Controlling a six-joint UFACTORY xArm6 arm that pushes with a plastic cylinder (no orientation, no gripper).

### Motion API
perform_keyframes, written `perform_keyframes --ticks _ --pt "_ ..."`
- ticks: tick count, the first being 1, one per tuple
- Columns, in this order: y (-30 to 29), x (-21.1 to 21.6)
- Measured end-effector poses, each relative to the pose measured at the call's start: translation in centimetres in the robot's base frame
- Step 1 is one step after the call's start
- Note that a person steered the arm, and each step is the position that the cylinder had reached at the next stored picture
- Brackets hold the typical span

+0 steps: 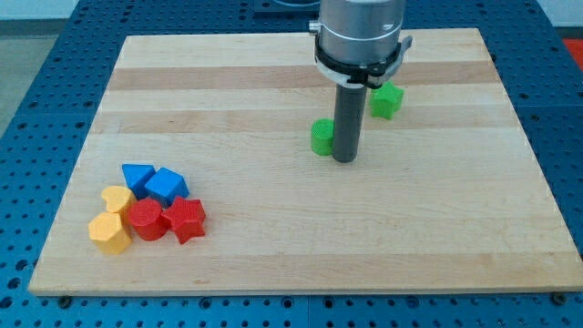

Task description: Move the green star diagonal to the green circle

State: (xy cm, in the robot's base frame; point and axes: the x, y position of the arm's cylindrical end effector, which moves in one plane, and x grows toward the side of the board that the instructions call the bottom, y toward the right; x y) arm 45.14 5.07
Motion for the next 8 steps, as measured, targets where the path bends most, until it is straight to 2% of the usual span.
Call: perform_keyframes --ticks 1,4,6,8 --pt "1.7 -1.0" --pt "12.6 -6.1" --pt "12.2 -11.1" --pt "8.2 -11.3"
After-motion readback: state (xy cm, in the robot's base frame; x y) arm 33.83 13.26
